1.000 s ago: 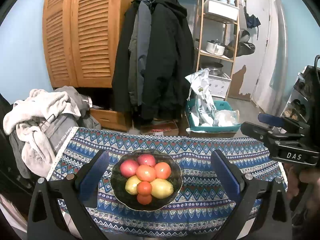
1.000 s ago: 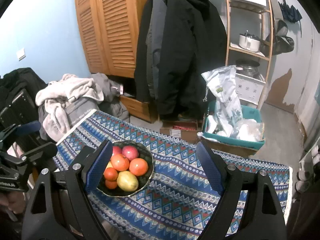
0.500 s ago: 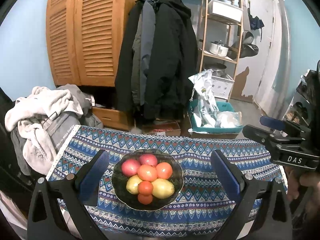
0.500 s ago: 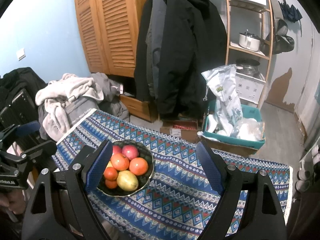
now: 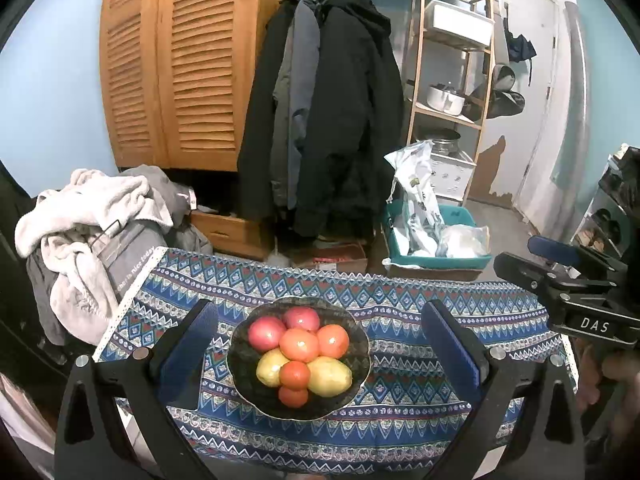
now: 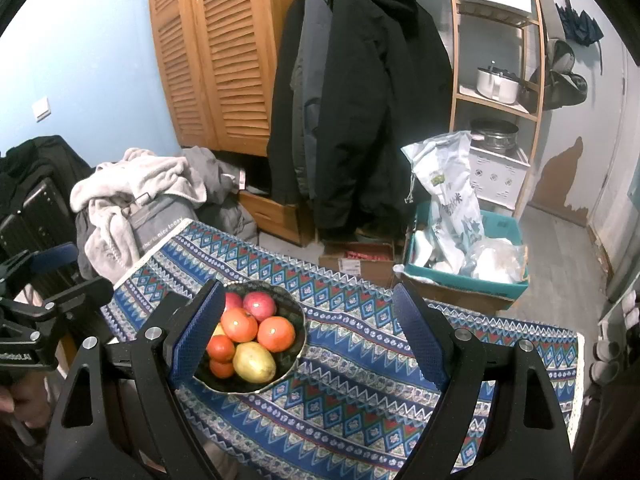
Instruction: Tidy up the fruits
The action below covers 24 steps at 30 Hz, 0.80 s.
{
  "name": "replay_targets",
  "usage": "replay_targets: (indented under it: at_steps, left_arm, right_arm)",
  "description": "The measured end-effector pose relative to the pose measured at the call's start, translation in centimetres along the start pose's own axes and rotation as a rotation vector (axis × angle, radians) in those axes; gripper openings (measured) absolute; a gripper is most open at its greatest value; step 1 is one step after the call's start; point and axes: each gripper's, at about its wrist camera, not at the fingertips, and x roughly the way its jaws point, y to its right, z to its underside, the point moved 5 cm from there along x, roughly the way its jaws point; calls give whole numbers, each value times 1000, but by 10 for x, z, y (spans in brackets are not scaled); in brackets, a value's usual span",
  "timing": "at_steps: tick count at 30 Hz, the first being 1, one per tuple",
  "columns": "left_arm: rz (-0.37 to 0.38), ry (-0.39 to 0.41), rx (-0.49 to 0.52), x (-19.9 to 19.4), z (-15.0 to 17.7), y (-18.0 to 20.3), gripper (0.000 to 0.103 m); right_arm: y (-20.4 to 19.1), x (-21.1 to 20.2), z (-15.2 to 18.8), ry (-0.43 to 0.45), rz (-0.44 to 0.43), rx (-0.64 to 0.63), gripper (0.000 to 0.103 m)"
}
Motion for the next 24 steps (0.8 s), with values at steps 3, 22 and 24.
replay_targets:
  at_steps: [3, 22, 24]
  left_arm:
    - [3, -2, -1, 0, 0, 1, 102]
    - [10, 2, -26, -1, 0, 2, 102]
    - [9, 2, -26, -2, 0, 1, 102]
  right_arm:
    - [0, 0, 0, 0, 1, 0, 85]
    - [0, 1, 0, -1, 1, 1, 85]
    - [1, 0, 0, -1, 0, 0, 85]
